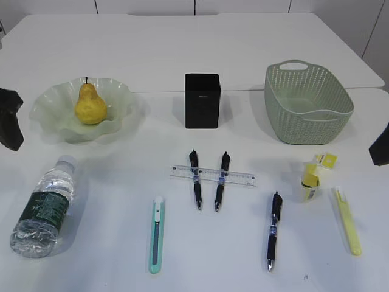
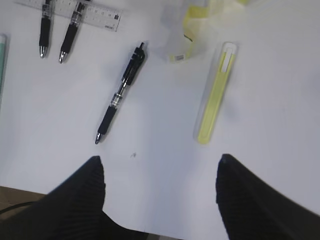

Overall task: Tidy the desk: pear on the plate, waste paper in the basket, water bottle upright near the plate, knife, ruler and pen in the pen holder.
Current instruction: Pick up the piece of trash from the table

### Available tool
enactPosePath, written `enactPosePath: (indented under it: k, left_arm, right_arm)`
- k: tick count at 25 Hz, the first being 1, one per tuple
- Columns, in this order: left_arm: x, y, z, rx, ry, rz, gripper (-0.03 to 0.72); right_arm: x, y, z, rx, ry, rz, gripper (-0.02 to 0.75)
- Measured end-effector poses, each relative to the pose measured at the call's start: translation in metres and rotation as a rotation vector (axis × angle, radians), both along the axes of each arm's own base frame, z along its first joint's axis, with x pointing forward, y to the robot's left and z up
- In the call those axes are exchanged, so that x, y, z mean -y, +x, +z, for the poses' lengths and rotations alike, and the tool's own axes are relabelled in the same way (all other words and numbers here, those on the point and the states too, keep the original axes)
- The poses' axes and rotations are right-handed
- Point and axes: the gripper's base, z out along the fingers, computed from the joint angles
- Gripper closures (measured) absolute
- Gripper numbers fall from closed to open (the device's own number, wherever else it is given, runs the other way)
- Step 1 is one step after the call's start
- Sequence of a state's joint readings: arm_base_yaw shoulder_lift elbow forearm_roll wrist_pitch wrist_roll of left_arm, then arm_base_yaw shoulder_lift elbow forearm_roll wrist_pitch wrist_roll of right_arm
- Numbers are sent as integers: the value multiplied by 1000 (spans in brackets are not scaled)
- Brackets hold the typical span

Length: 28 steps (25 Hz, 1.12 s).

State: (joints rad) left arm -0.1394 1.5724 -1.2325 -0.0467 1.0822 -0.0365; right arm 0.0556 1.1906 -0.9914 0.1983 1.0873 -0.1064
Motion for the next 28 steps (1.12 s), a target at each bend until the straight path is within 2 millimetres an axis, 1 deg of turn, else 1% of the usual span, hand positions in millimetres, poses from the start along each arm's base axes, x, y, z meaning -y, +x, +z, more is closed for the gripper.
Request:
enactPosePath:
  k: [1,3,6,9,15,18,22,24,26,28]
  left_arm:
    - [1,-8,-1,8,-29,8,210]
    - [2,-22,-9,7,-71,23,211]
    - [2,-37,-20,-12,-92,36,220]
    - [1,-46,-28,-34,-89,39,221]
    - [1,-45,-29,-12,-91,42,223]
    - [1,-45,-29,-8,-92,43,223]
    - [1,-42,-29,17,-94,45,223]
    - [1,-41,-28,31,-96,46,223]
    - [1,-41,-28,37,-96,47,223]
    - [1,-40,-28,44,-97,47,223]
  right_arm:
    - [0,7,0,-9,4,-7,225]
    - [-2,20,-3,-29,17,-15,229]
    - [-4,40,-15,-79,24,-31,256]
    - [-5,61,-31,-122,28,-56,276]
    - [-7,105,-70,-181,33,-109,279]
    - [-7,123,-87,-211,34,-133,279]
    - [-9,143,-103,-238,34,-145,280]
    - [-9,153,-108,-242,38,-162,280]
    - [-9,160,-113,-248,39,-178,280]
    - [-12,165,-120,-258,3,-186,281]
